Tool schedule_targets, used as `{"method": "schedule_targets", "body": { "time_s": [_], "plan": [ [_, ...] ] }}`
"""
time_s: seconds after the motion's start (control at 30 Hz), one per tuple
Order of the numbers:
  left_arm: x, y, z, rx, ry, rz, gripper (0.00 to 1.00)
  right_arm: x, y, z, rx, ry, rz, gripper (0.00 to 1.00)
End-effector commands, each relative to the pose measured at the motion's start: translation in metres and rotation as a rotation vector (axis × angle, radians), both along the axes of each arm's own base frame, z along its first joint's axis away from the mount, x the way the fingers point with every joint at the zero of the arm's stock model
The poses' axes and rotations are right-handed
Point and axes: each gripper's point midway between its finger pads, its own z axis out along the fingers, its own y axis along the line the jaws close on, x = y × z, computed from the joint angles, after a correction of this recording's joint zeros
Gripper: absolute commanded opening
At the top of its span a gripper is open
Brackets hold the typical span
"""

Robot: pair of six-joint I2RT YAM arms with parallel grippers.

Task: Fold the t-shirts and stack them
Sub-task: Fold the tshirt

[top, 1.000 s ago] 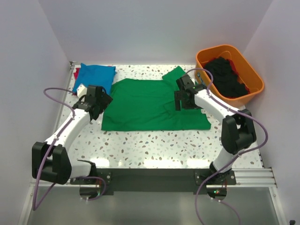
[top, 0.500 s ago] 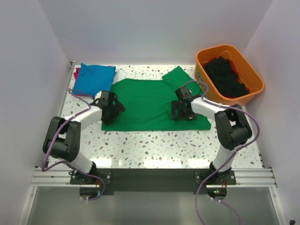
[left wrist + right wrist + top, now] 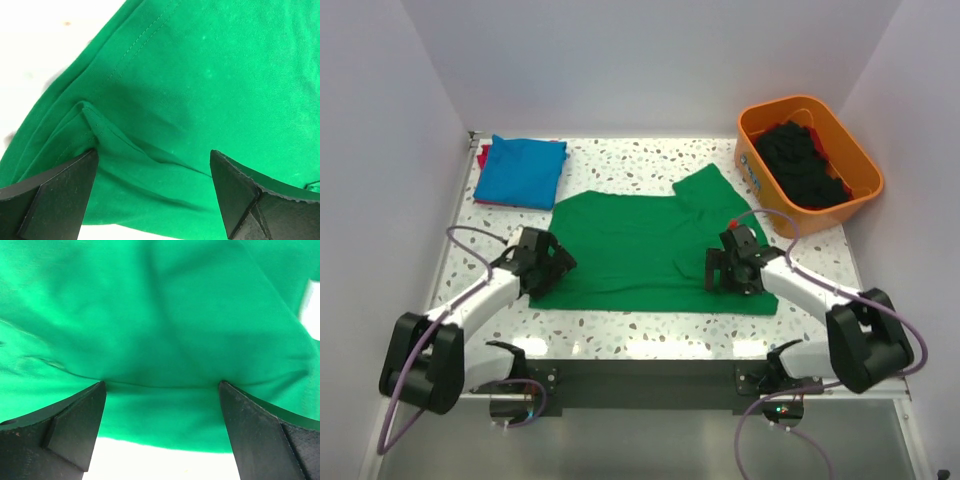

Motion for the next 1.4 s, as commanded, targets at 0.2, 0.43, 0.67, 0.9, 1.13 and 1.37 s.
{"method": "schedule_targets", "body": {
  "time_s": [0.2,0.43,0.67,0.9,1.13,1.37],
  "plan": [
    [-0.105,0.033,-0.032,0.083,0.266,0.061,1.0,-0.087,-0.02,0.001,0.017,0.178,-0.081,0.99],
    [-0.078,0.025,0.019,0.059,0.108,0.05,1.0,-0.079,-0.02,0.026,0.016,0.116,-0.09,0.99],
    [0.011,0.019,0.104,0.143,-0.126,-0.007,1.0,0.004,0.005,0.126,0.06,-0.202,0.007,0.99],
    [0.144,-0.032,0.144,0.3,-0.377,-0.49,1.0,0.091,0.043,0.162,0.043,-0.306,0.099,0.99],
    [0.21,-0.051,0.118,0.439,-0.42,-0.965,1.0,0.157,0.063,0.169,-0.007,-0.314,0.148,0.99],
    [0.229,-0.034,0.065,0.483,-0.278,-1.027,0.96,0.194,0.058,0.143,0.003,-0.253,0.129,0.99]
  ]
}}
